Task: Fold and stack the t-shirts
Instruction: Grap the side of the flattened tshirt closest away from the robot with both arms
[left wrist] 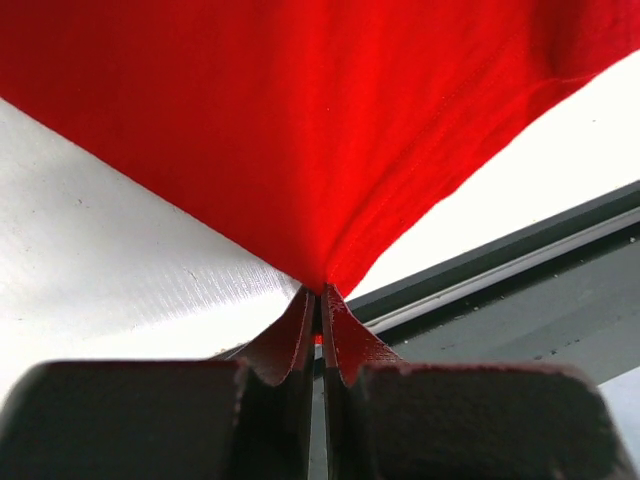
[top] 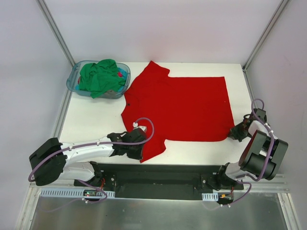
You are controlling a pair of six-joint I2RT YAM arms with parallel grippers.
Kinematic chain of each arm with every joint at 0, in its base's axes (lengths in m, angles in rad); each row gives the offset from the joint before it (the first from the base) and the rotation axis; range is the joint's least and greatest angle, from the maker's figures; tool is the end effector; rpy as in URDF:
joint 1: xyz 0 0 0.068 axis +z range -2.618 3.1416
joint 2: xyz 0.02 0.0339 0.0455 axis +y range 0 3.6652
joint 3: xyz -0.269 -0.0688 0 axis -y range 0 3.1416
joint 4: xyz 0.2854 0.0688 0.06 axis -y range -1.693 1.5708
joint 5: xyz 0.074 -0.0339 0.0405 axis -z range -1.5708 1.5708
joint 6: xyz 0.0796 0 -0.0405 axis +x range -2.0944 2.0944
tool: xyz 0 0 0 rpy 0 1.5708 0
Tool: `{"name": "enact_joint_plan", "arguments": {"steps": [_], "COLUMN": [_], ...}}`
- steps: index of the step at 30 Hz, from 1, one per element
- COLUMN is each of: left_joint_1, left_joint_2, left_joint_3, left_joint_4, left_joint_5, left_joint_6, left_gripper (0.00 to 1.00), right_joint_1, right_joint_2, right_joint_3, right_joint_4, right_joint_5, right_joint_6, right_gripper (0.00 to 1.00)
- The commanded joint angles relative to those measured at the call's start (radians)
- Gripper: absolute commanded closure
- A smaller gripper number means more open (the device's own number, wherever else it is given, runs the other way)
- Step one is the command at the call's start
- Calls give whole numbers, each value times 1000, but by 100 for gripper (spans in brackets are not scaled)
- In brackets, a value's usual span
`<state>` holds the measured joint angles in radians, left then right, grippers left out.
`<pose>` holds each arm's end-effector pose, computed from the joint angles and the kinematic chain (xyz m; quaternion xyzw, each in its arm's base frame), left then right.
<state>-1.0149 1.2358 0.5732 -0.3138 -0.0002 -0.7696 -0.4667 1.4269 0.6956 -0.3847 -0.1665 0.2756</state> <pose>0.1475 -0.2374 0.1120 0.1170 0.9490 -0.2279 0.1839 0.2747 -0.1236 0.0968 0.3347 0.9116 0.0592 0.2314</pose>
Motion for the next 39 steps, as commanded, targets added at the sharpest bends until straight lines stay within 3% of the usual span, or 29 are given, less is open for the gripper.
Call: {"name": "enact_joint_plan", "arguments": {"steps": [1, 18, 27, 39], "left_joint_1": [-4, -5, 10, 266], "left_joint_2": [-84, -467, -389, -203], "left_joint_3": [-16, -173, -20, 152], "left_joint_4": [-37, -62, -16, 68], "left_joint_5": [6, 224, 91, 229], "left_joint_6": [13, -132, -54, 61], "left_gripper": [100, 100, 100, 100], "right_joint_1": [8, 7, 7, 8], "right_joint_2": [-23, -411, -382, -232], "right_joint_3": [-10, -97, -56, 65], "right_joint_4": [-31, -302, -312, -295], "right_joint_5": [27, 58, -17, -148], "right_joint_6": [-10, -73, -113, -108], "right_gripper": [99, 98, 100, 99]}}
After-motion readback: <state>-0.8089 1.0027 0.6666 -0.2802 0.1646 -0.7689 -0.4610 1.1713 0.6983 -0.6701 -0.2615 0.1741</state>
